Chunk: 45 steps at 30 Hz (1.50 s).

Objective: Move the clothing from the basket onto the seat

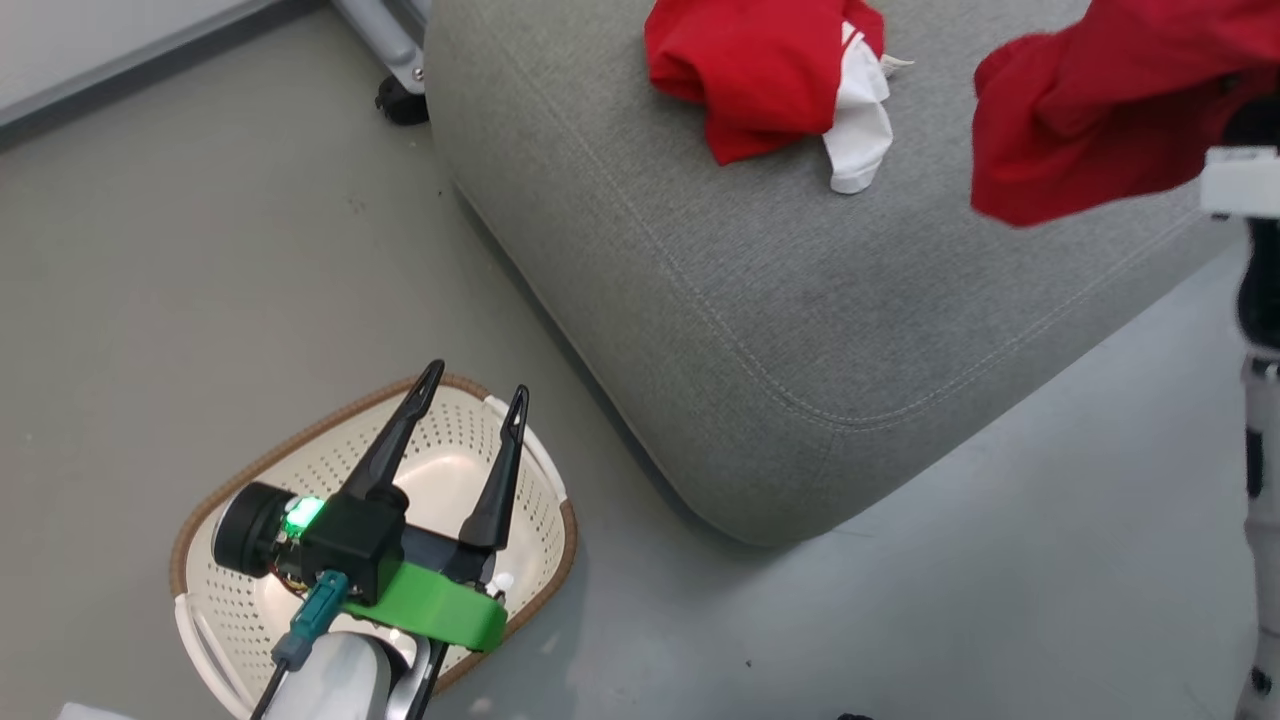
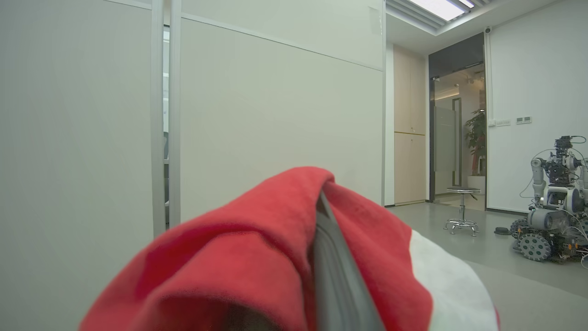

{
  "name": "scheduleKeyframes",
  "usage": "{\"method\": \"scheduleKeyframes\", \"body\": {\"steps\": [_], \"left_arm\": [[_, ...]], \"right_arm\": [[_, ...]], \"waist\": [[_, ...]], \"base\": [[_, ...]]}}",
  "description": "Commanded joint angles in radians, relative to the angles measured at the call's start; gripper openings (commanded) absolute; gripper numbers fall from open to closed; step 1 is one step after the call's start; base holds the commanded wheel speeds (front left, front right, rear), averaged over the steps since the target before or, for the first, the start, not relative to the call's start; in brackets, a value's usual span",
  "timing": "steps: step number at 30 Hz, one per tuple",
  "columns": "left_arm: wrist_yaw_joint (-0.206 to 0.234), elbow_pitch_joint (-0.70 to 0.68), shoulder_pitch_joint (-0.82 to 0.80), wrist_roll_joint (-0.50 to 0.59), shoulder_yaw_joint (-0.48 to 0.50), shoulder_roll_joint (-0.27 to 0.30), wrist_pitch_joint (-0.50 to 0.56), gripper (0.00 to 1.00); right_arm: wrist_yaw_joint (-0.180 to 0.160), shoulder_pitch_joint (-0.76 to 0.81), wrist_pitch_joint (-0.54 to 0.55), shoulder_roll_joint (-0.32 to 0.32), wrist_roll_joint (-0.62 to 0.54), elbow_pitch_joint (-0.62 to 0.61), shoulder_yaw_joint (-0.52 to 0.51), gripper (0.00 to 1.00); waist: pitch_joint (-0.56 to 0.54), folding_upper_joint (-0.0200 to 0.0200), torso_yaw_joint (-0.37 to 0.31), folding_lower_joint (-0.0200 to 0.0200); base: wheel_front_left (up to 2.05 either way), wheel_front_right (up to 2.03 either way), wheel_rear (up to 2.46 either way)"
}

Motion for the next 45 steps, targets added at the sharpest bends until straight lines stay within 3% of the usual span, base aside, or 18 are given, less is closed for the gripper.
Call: {"method": "scheduleKeyframes", "body": {"steps": [1, 6, 13, 19, 24, 33, 45], "left_arm": [[-0.002, -0.011, -0.036, -0.008, -0.014, 0.019, 0.0, 1.0], [-0.002, -0.031, -0.112, -0.004, -0.049, 0.059, 0.0, 1.0], [-0.002, -0.038, -0.167, -0.023, -0.075, 0.067, 0.0, 1.0], [-0.002, -0.037, -0.185, -0.022, -0.086, 0.07, 0.0, 1.0], [-0.002, -0.04, -0.193, -0.021, -0.09, 0.072, 0.0, 1.0], [-0.002, -0.034, -0.197, -0.019, -0.068, 0.083, 0.0, 1.0], [-0.002, -0.017, -0.181, -0.016, -0.066, 0.091, 0.0, 1.0]], "right_arm": [[0.0, -0.047, 0.0, -0.012, 0.004, 0.011, -0.005, 0.0], [0.0, -0.207, 0.0, -0.054, -0.008, 0.076, -0.042, 0.0], [0.0, -0.375, 0.0, -0.121, -0.052, 0.238, -0.049, 0.0], [0.0, -0.467, 0.0, -0.136, -0.059, 0.401, -0.081, 0.0], [0.0, -0.494, 0.0, -0.142, -0.095, 0.521, -0.089, 0.0], [0.0, -0.466, 0.0, -0.115, -0.164, 0.742, 0.013, 0.0], [-0.001, -0.436, 0.0, -0.116, -0.121, 0.857, 0.1, 0.0]], "waist": [[0.135, -0.0001, 0.1, -0.0001], [0.241, -0.0001, 0.169, -0.0001], [0.334, -0.0001, 0.246, -0.0001], [0.378, -0.0001, 0.29, -0.0001], [0.407, -0.0001, 0.304, -0.0001], [0.428, -0.0001, 0.297, -0.0001], [0.385, -0.0001, 0.27, -0.0001]], "base": [[0.0, 0.0, 0.0], [0.0, 0.0, 0.0], [0.0, 0.0, 0.0], [0.0, 0.0, 0.0], [0.0, 0.0, 0.0], [0.0, 0.0, 0.0], [0.0, 0.0, 0.0]]}}
